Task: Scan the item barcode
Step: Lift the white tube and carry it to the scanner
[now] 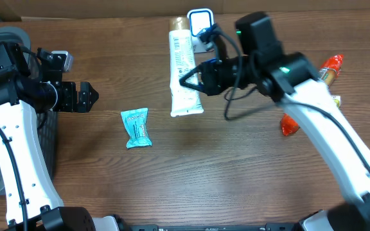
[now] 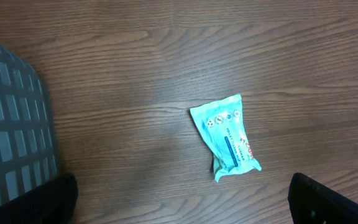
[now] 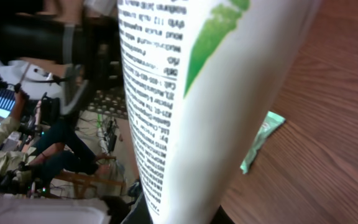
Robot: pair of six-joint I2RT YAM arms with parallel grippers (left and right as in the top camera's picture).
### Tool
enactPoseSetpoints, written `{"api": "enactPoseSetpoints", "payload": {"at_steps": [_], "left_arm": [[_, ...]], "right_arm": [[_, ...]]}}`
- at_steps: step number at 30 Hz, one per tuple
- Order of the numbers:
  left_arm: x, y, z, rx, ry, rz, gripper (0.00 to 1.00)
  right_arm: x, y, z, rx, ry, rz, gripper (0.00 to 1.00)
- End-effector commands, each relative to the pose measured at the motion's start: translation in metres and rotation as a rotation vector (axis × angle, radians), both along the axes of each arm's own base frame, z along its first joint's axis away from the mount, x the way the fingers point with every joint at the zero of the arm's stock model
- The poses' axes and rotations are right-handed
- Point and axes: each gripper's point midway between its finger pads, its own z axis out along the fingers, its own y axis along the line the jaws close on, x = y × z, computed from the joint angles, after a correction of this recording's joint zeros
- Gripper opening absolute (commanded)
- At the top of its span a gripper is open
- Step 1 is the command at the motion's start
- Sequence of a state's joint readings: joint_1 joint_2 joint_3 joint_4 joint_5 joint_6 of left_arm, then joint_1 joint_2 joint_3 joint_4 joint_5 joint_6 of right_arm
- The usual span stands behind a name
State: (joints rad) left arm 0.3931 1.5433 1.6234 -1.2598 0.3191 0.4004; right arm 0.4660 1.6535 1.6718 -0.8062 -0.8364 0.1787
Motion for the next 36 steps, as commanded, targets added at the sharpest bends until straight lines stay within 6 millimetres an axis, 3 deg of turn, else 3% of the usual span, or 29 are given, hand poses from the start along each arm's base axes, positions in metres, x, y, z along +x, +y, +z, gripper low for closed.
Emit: {"api": "enactPoseSetpoints", "payload": {"at_steps": [1, 5, 12, 15, 20, 23, 31, 36], "left_arm": [[0.001, -0.002, -0.001, -0.002, -0.003, -0.025, 1.00], [0.001, -0.002, -0.001, -0.002, -0.003, -0.025, 0.99], [0.001, -0.002, -0.001, -0.002, -0.003, -0.025, 1.00], [0.001, -0.002, -0.001, -0.002, -0.003, -0.025, 1.00], [0.001, -0.002, -0.001, -0.002, -0.003, -0.025, 0.99], [0.001, -0.002, -0.001, -0.002, -0.003, -0.025, 0.99], [0.001, -0.002, -0.001, -0.002, -0.003, -0.025, 1.00], [0.001, -0.002, -0.001, -0.001, -0.003, -0.025, 1.00]], "right_arm": [[-0.017, -0.003, 0.028, 0.037, -0.065, 0.038, 0.04], [-0.022, -0.008, 0.027, 0.019, -0.049, 0.028, 0.04], [-0.011, -0.018, 0.017, -0.066, -0.054, -0.058, 0.03], [0.001, -0.028, 0.028, -0.114, -0.081, -0.154, 0.03], [0.029, -0.060, 0.062, -0.253, -0.209, -0.375, 0.03], [0.047, -0.072, 0.070, -0.356, -0.293, -0.455, 0.03], [0.136, -0.114, 0.024, -0.889, -0.563, -0.771, 0.04], [0.186, -0.121, -0.027, -1.246, -0.729, -0.641, 0.04]]}}
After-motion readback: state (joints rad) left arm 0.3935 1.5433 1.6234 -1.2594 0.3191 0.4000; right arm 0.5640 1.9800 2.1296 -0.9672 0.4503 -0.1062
